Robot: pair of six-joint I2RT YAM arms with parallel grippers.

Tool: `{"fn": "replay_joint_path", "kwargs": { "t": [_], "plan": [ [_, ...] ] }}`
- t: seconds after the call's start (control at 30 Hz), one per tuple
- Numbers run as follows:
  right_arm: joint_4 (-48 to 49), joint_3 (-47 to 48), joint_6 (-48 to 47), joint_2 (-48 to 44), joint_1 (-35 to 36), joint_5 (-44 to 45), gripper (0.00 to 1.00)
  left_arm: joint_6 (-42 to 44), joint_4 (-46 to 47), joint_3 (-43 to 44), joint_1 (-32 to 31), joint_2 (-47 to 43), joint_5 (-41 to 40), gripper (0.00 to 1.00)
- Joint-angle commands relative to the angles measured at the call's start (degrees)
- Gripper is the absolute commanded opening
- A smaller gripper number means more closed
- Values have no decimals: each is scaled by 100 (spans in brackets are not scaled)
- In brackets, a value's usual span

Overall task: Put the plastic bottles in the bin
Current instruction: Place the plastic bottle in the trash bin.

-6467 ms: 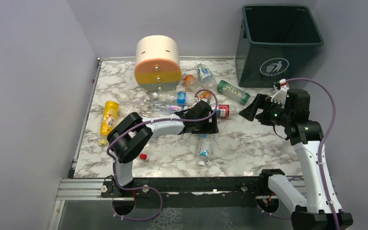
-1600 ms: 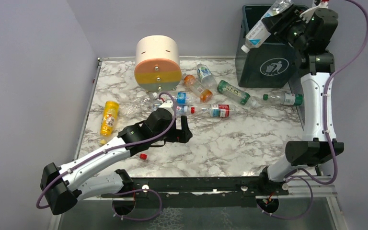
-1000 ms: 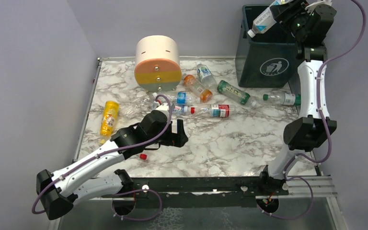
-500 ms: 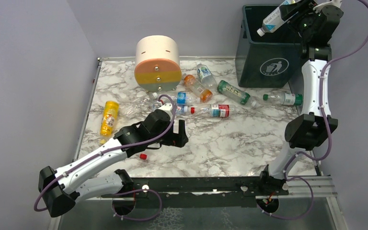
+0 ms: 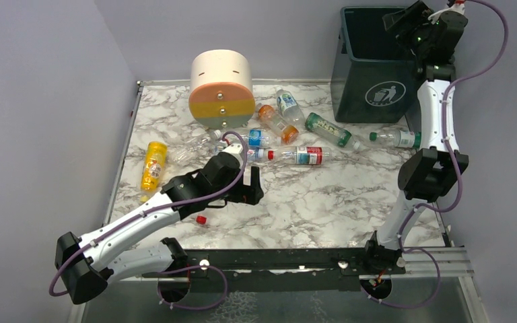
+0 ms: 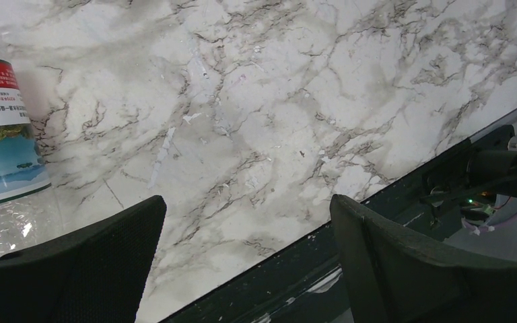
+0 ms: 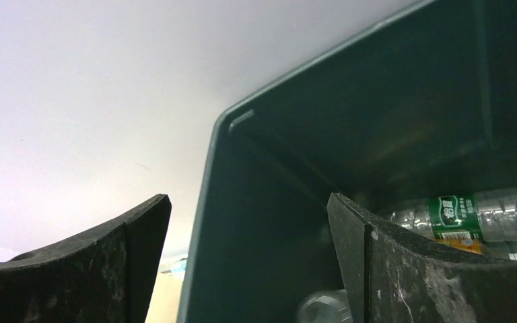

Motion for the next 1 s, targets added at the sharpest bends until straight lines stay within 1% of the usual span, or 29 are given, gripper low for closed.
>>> {"fn": "replay_joint_path", "kwargs": {
  "t": [0.0, 0.13, 0.27, 0.37, 0.53, 0.67, 0.77, 0.87, 0.97],
  "plan": [
    [83, 370, -81, -247, -31, -254, 90, 130, -49, 218, 87, 20, -166, 99],
    [32, 241, -63, -669, -31, -479, 90, 234, -182, 330, 147, 16, -220, 99],
    [29, -420, 3, -1415, -2, -802, 91, 405, -416, 487, 245, 4, -350, 99],
    [24, -1227, -71, -2125, 104, -1007, 91, 518, -560, 606, 345, -22, -444, 99],
    [-68, -2895, -212, -3255, 455, -1354, 92, 636, -710, 616, 525, -40, -594, 99],
    [-184, -4285, -195, -4001, 942, -1470, 92, 652, -747, 557, 745, -6, -685, 99],
    [-182, -5198, -176, -4501, 1443, -1436, 92, 608, -774, 538, 893, 114, -755, 99],
    [-181, -5948, -131, -4967, 1784, -1487, 92, 576, -846, 564, 1017, 254, -920, 99],
    [-284, -6427, -163, -5308, 1889, -1611, 92, 551, -983, 609, 1133, 351, -1224, 99]
  ]
}}
